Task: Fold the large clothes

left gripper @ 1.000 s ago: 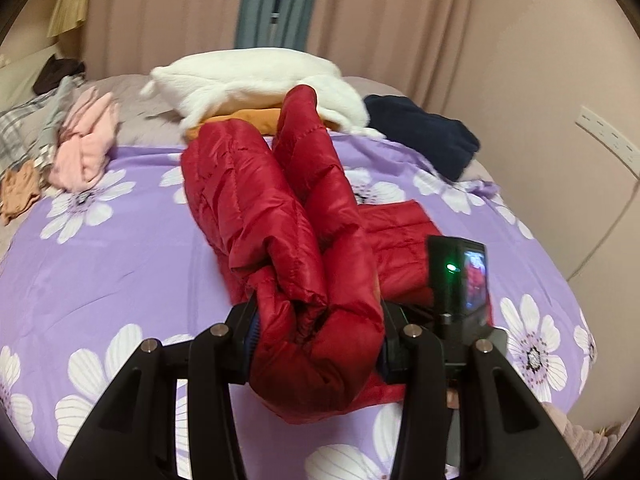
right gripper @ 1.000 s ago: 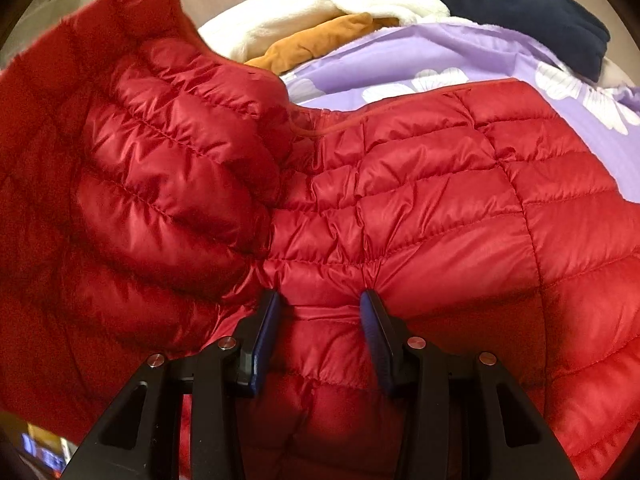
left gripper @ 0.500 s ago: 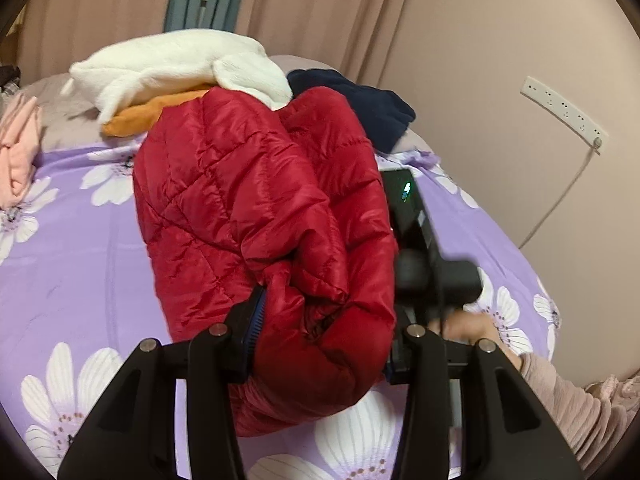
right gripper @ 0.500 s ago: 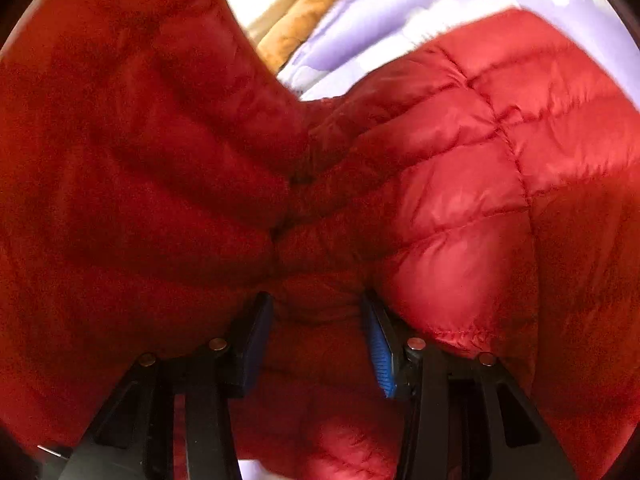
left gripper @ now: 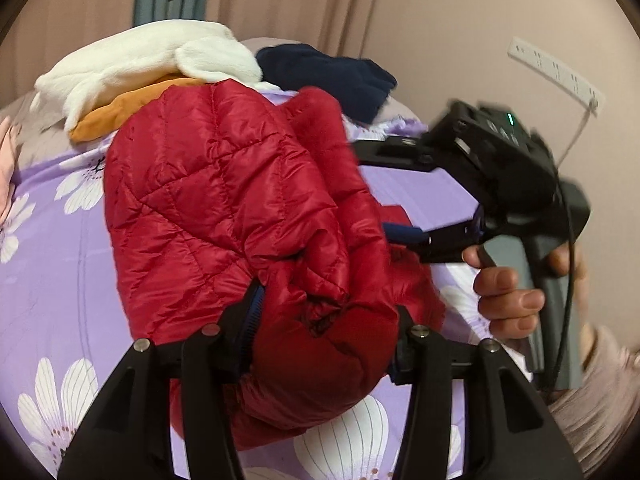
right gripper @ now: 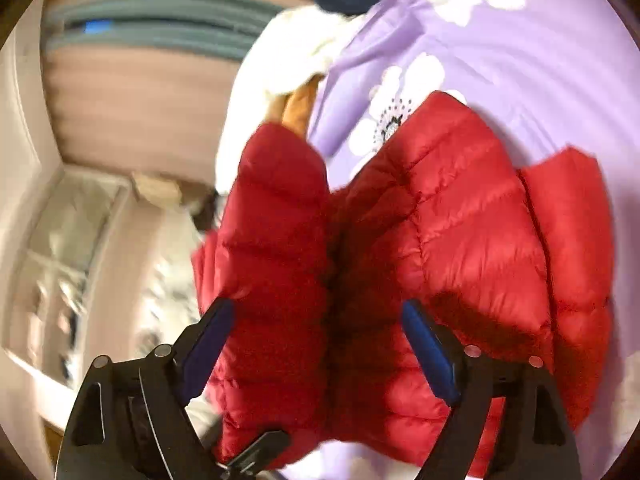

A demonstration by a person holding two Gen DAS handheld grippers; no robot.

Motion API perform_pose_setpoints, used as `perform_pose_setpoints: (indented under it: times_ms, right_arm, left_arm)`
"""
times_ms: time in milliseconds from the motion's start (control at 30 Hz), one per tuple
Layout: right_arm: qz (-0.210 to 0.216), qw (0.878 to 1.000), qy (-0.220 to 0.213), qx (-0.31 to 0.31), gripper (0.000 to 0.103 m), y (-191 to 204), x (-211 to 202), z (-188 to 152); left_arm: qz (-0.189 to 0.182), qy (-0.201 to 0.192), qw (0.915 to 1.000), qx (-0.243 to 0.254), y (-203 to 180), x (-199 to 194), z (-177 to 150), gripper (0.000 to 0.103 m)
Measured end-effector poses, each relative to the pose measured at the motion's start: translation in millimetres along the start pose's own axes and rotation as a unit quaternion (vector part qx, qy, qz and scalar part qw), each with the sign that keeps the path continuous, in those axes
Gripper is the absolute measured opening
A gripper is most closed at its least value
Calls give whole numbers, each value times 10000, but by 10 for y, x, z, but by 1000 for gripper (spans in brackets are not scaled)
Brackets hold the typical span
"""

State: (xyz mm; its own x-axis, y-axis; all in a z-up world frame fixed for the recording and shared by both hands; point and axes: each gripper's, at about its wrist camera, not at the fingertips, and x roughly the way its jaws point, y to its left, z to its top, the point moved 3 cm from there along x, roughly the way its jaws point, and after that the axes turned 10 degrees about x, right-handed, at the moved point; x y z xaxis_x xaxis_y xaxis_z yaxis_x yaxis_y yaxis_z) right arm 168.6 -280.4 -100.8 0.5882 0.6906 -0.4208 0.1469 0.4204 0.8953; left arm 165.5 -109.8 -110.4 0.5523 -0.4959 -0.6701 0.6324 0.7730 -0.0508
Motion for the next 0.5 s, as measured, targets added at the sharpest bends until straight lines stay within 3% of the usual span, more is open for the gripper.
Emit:
perform_pose_setpoints:
  times_ms: [100,267,400,500]
  right_arm:
    - [-344,9991,241,-86,86,57,97,45]
    - [177,9994,110,-263,86,211,33,106]
    - [-443,9971,388,-487,87,248,304,53]
    - [-505,9957,549,-557,87,270,470,17]
  left_arm:
    - [30,100,9999,118,-13,102,-21,52]
    - [-113,240,9994,218,-27,190,-39,52]
    - [-108,273,9990,329,-56,233,-63,53]
    - [-133,283,9989,356,-41,242,-77,55]
